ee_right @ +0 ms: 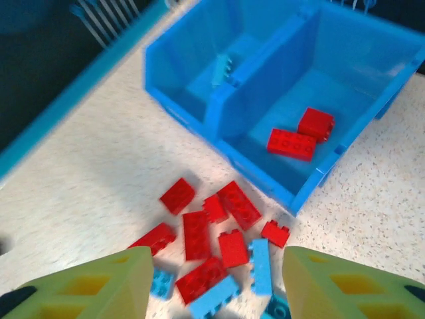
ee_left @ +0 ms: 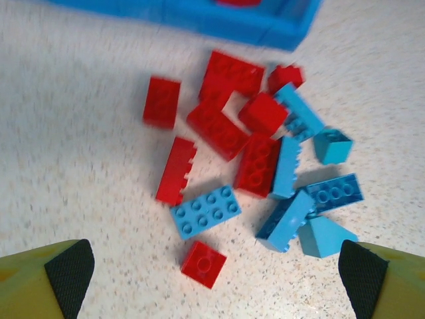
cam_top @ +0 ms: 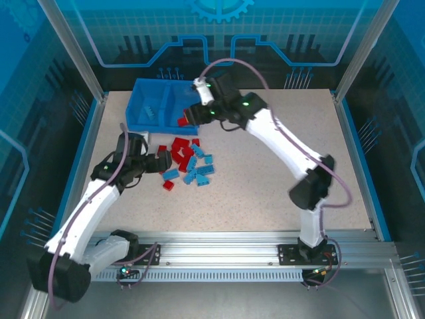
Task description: Sort the legos into containers by color
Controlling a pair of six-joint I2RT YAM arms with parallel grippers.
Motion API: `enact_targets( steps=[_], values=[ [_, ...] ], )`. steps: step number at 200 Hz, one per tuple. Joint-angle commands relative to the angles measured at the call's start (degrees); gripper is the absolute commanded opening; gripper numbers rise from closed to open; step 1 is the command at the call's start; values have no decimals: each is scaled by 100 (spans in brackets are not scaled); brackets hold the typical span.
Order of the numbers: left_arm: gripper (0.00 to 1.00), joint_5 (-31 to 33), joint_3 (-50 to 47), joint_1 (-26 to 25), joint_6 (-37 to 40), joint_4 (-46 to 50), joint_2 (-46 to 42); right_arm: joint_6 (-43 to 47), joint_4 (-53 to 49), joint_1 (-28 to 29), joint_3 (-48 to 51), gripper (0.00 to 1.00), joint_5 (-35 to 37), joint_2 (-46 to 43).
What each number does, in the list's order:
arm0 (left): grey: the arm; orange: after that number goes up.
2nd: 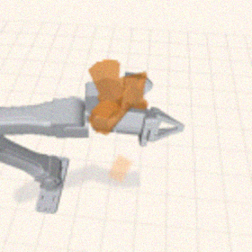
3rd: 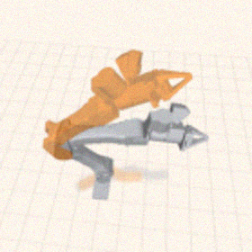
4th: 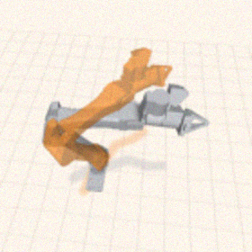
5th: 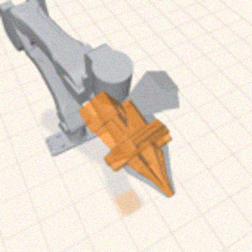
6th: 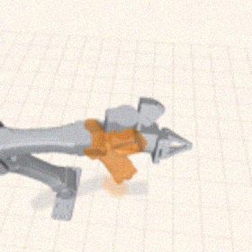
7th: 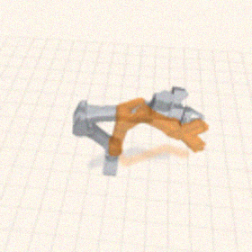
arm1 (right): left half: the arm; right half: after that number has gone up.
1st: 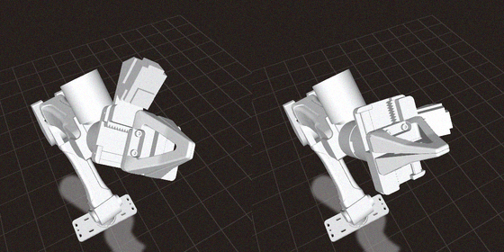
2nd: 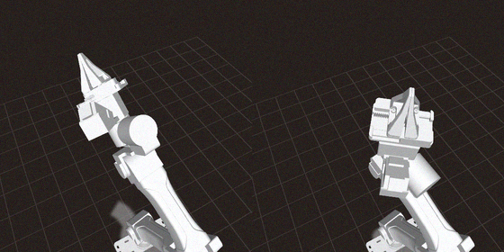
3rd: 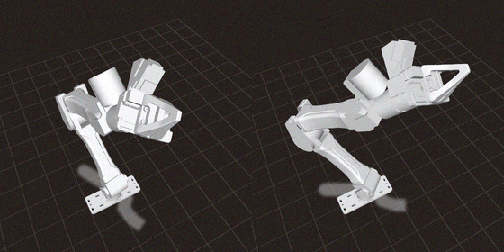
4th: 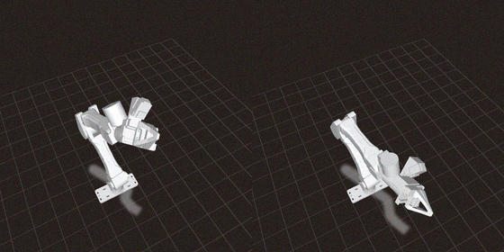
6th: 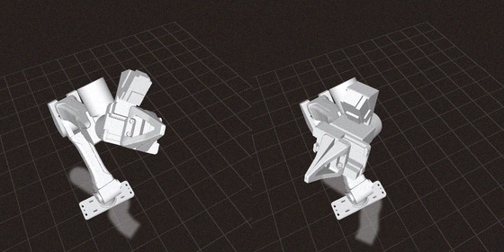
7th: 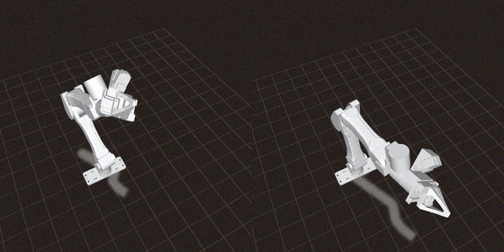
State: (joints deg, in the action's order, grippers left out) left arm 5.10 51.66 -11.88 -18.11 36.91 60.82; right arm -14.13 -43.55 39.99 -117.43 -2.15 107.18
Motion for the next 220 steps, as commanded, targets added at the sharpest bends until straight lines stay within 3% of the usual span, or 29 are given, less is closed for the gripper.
enact_targets(
  steps=[1, 39, 68, 120, 202, 220],
  values=[
    [99, 77, 95, 19, -1594, 674, 584, -74, -243, -114, 1174, 63, -641, -634],
    [99, -667, -22, -15, -2586, -3, 1834, -531, -233, -140, 2549, 73, -1006, -1545],
    [99, -595, 79, -180, -2681, -324, 2562, -707, -198, -146, 3049, 82, -858, -1770],
    [96, -236, 327, -340, -2542, -287, 3485, -705, -281, -169, 2981, 86, -865, -1675],
    [96, 374, 372, -377, -1970, -621, 3718, -767, -277, -176, 2839, 87, -1046, -1499],
    [87, 424, 354, -376, -1842, -756, 3785, -784, -303, -184, 2828, 87, -1059, -1498]
  ],
)
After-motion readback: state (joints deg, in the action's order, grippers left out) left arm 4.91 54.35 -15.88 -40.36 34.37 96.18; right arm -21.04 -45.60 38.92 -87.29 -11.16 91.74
